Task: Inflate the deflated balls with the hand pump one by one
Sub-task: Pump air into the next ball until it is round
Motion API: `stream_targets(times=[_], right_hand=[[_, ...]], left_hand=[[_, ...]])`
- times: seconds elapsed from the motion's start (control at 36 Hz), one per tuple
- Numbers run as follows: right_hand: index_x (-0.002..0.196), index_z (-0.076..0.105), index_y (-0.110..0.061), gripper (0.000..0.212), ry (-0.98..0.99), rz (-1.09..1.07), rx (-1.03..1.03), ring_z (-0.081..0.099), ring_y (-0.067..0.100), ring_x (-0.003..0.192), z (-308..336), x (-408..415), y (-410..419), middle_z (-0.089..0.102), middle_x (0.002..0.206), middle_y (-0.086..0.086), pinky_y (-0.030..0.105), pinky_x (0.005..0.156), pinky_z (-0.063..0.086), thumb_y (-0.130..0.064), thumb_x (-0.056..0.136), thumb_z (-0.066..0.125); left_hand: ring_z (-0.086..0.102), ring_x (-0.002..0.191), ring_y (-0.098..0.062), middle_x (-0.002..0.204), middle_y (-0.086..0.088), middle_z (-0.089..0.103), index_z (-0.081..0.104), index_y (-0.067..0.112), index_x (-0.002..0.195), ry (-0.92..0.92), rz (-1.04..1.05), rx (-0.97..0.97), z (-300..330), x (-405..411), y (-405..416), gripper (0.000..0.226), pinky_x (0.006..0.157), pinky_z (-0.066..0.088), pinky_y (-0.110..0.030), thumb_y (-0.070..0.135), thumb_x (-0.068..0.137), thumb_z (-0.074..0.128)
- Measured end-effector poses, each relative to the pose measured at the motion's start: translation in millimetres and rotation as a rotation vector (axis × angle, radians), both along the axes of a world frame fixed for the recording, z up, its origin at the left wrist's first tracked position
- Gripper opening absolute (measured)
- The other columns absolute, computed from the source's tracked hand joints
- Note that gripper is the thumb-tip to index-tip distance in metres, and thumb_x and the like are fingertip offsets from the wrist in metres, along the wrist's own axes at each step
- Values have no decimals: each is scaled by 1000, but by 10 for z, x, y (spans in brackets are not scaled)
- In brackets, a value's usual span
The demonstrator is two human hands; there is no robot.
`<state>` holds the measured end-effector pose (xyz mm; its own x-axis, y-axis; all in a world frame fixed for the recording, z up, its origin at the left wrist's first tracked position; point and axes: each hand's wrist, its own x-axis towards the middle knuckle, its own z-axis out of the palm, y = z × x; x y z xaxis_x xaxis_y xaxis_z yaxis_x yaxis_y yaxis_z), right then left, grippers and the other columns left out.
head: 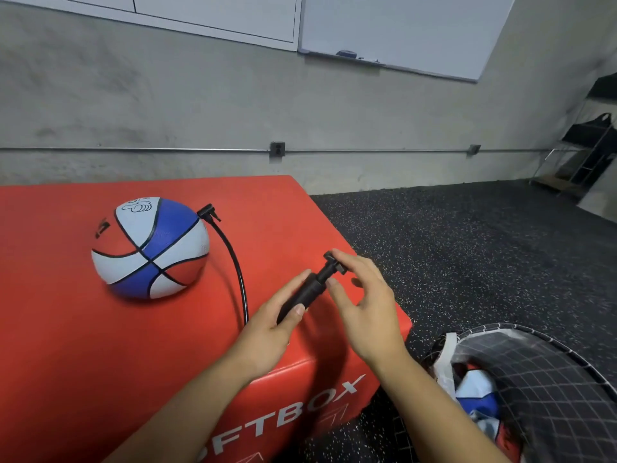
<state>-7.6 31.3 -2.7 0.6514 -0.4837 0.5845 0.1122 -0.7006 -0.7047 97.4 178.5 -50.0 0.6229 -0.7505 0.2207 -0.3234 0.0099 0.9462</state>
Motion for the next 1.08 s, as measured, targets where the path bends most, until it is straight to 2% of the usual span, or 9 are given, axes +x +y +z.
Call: stream_targets(times=[0.08, 0.17, 0.31, 0.53, 0.61, 0.75, 0.83, 0.97, 1.08], right_hand=[[131, 70, -20, 38, 12, 23, -15, 61, 6, 123, -21, 17, 42, 68, 127, -11, 32, 105, 49, -8, 95, 72], [127, 71, -22, 32, -4, 47, 48, 65, 8, 115, 1, 23, 34, 68, 121, -13, 22, 93, 52, -11, 97, 71], [119, 72, -29, 31, -4, 41, 144, 69, 7, 106, 40, 4, -14, 70, 117, -14, 19, 87, 50, -10, 96, 73], [120, 72, -23, 28, -298, -113, 340, 69, 13, 103, 404, -107, -372, 74, 113, 0, 48, 100, 56, -5, 99, 67], [120, 72, -21, 27, -342, -173, 370, 70, 9, 102, 515, -237, -491, 76, 112, -2, 46, 102, 56, -5, 100, 67], [122, 72, -23, 25, -309, -201, 286, 69, 13, 107, 504, -276, -477, 74, 116, -3, 47, 101, 55, -13, 100, 68], [129, 70, -26, 31, -270, -204, 224, 66, 13, 115, 501, -237, -444, 70, 124, -6, 45, 104, 53, -19, 100, 66], [128, 68, -32, 38, -237, -202, 152, 65, 16, 111, 452, -156, -388, 69, 120, -7, 47, 102, 52, -9, 98, 64], [129, 68, -27, 42, -184, -162, 72, 64, 13, 113, 362, -55, -255, 68, 122, -7, 41, 103, 51, -1, 97, 65]], left_hand=[[59, 124, -12, 149, 23, 55, 42, 60, 149, 24, 0, -9, -18, 7, 22, 53, 122, 36, -52, 43, 100, 55], [59, 103, -16, 141, 22, 61, 42, 61, 148, 39, -8, -13, -32, 17, 24, 54, 103, 50, -59, 44, 99, 56], [66, 121, -12, 148, 25, 56, 42, 63, 146, 7, -29, -14, -8, 7, 25, 53, 102, 53, -59, 45, 98, 56], [61, 106, -13, 127, 10, 68, 42, 64, 147, -15, -35, 68, -29, -26, 23, 54, 105, 49, -47, 34, 105, 56], [56, 132, -6, 137, 29, 61, 43, 58, 150, -59, -53, 96, -7, -61, 29, 57, 123, 33, -40, 20, 109, 54], [35, 137, -9, 139, 16, 53, 38, 66, 146, -59, -56, 63, 25, -69, 18, 62, 120, 34, -49, 19, 109, 52], [47, 139, -12, 130, 16, 66, 40, 66, 146, -49, -33, 48, 29, -55, 24, 61, 121, 33, -41, 19, 109, 52], [56, 129, 0, 131, 17, 65, 43, 56, 148, -31, -9, 45, 37, -61, 45, 56, 121, 34, -37, 16, 110, 52], [61, 124, -9, 141, 9, 64, 42, 56, 147, -38, 21, 38, 44, -42, 54, 57, 116, 40, -31, 15, 110, 52]])
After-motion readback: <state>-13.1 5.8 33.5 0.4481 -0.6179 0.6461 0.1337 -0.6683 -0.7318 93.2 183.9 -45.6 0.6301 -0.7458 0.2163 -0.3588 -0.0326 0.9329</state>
